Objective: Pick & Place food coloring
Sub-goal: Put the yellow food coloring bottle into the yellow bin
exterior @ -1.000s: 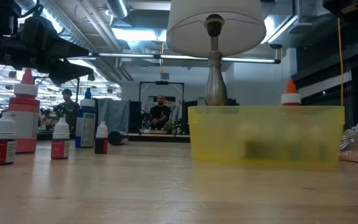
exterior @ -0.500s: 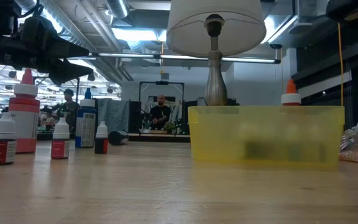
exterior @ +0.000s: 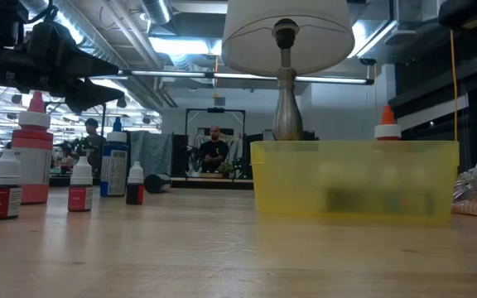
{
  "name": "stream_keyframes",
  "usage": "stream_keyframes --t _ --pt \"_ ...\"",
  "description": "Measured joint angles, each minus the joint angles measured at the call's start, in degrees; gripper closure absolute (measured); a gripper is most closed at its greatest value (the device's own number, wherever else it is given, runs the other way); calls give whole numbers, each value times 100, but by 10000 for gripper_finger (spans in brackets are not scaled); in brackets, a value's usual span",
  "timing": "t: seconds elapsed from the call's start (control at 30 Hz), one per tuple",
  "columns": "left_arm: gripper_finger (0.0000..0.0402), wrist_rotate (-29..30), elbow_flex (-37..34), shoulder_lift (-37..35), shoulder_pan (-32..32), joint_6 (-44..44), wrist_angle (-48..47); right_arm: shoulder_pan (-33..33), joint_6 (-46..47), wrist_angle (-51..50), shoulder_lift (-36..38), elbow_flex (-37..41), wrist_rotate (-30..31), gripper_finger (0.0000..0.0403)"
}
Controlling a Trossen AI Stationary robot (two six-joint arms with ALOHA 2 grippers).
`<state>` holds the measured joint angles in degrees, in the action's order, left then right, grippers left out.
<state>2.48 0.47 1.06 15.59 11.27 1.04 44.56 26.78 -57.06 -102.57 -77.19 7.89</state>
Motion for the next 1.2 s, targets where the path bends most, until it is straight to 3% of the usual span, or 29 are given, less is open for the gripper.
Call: stream_keyframes --t 0.2,0.47,0.57,0.8,1.2 --pt "13 0 0 0 0 0 0 -15 5 -331 10 -301 1 281" --pt "13 0 0 0 0 0 0 -300 18 -1043 12 -1105 1 264" --pt "13 0 0 0 -1 0 0 -486 14 -1127 12 -1349 1 281" --pt "13 0 0 0 -2 0 0 -1001 13 -1233 14 -1801 3 272" --pt "13 0 2 0 -2 0 0 -2037 365 -1350 14 -1862 133 275"
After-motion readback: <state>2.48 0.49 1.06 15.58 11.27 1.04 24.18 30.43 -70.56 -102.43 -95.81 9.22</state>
